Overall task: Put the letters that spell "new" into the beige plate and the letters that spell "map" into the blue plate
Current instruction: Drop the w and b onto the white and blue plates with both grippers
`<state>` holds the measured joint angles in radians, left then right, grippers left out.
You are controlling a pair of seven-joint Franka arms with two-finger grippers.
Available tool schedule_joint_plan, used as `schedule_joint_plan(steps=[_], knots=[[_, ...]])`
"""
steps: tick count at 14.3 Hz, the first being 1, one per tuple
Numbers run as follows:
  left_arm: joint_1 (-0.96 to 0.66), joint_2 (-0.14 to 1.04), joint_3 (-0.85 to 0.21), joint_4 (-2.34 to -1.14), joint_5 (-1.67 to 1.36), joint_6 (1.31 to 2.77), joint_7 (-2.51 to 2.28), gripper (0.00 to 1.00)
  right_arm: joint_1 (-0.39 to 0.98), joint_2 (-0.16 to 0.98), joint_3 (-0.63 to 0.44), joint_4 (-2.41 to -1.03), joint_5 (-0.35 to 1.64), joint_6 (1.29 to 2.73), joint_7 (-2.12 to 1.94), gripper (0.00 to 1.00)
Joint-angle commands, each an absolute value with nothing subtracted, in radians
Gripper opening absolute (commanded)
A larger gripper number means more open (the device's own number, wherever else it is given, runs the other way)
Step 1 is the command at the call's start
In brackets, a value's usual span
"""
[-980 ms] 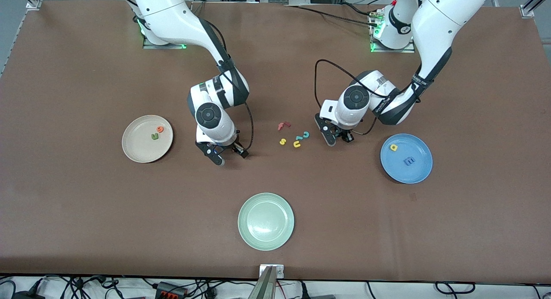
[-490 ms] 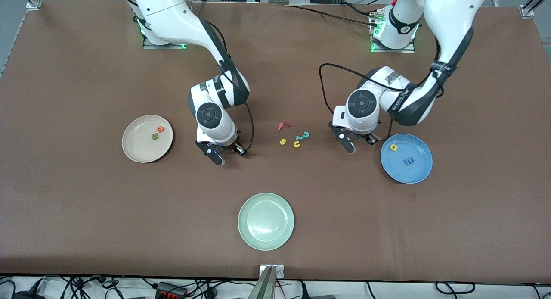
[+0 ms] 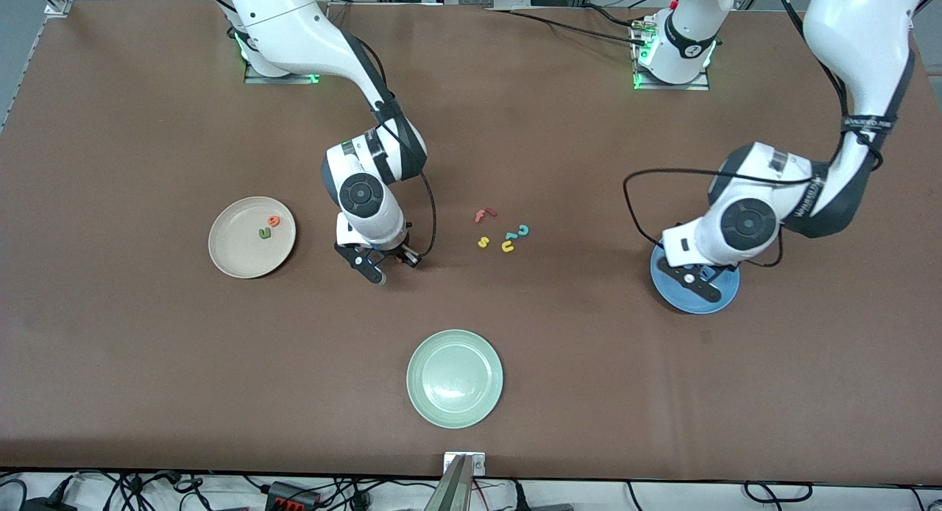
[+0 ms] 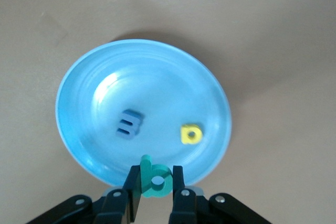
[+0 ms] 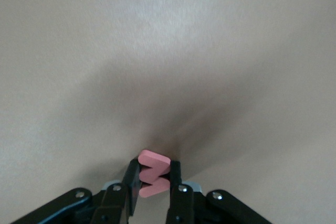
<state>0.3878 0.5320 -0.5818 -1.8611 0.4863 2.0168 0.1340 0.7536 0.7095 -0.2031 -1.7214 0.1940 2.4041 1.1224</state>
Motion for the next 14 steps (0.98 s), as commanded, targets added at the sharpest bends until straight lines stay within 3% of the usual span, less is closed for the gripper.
schedule_joint_plan(steps=[1, 2, 3, 4, 8, 10, 14], knots=[[0.433, 0.566, -0.597, -1.926, 0.503, 2.115, 0.094, 0.14, 0.738, 0.675, -0.241, -1.688, 0.160, 2.308, 1.005, 0.18], [0.433, 0.563, -0.598, -1.933, 0.502, 2.117, 0.091, 0.41, 0.739, 0.667, -0.277, -1.671, 0.152, 2.249, 0.920, 0.18], [0.433, 0.563, -0.598, -1.934, 0.500, 2.115, 0.083, 0.86, 0.741, 0.658, -0.328, -1.664, 0.150, 2.188, 0.805, 0.18], [0.434, 0.560, -0.603, -1.933, 0.500, 2.111, 0.081, 1.00, 0.742, 0.650, -0.365, -1.667, 0.150, 2.133, 0.710, 0.19], [0.433, 0.502, -0.614, -1.910, 0.492, 2.080, 0.058, 1.00, 0.739, 0.592, -0.524, -1.767, 0.150, 1.999, 0.315, 0.19], [0.433, 0.451, -0.641, -1.873, 0.489, 2.024, 0.025, 1.00, 0.720, 0.530, -0.548, -1.868, 0.150, 1.988, 0.205, 0.19], [0.423, 0.430, -0.705, -1.637, 0.445, 1.739, -0.044, 1.00, 0.640, 0.469, -0.580, -1.989, 0.149, 1.997, 0.004, 0.20]])
